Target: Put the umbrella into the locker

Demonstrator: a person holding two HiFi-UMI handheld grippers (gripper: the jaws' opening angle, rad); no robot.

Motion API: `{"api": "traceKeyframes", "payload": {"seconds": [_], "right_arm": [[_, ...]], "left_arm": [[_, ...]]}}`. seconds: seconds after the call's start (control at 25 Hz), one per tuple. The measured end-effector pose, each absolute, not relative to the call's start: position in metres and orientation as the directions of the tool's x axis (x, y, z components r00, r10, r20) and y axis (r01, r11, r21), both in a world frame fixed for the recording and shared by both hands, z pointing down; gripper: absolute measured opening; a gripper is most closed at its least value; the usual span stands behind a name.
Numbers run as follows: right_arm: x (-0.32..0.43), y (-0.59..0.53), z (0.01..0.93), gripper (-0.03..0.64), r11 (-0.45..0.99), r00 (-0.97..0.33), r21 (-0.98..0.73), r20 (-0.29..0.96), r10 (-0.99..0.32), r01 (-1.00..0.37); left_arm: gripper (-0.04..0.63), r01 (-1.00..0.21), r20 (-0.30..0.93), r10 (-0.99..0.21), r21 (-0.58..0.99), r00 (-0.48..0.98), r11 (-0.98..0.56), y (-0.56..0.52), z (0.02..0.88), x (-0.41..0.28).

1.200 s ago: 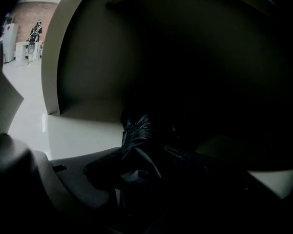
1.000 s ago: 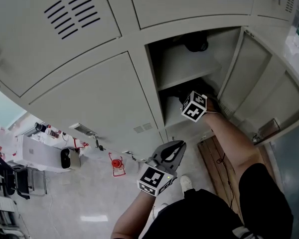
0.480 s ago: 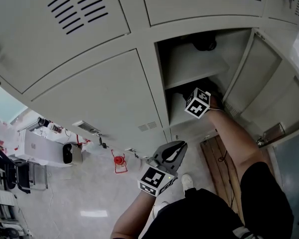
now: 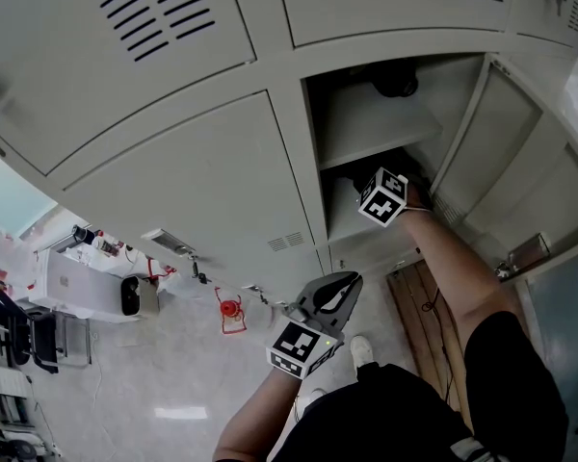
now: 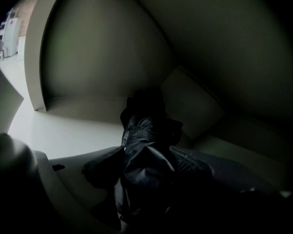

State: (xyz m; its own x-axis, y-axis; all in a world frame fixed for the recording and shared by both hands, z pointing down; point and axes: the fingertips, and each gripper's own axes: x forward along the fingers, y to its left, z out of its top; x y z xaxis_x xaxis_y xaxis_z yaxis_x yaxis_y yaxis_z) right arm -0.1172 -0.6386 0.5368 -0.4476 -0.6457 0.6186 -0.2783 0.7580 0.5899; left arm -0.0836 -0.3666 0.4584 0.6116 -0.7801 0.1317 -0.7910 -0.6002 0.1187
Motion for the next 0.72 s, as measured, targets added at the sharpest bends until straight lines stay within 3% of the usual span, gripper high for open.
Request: {"api": "traceKeyframes", "payload": {"seconds": [0.72], "right_arm": [[-0.105,-0.594,0.521,0.354,0.71,-0.443,0.627,0.564,-0.697,-0.32]], "left_arm": [[0.026,-0.774,0.119,-0.765,0.095,0.633,-0.626,-0.327,0.448,-0.091]]}}
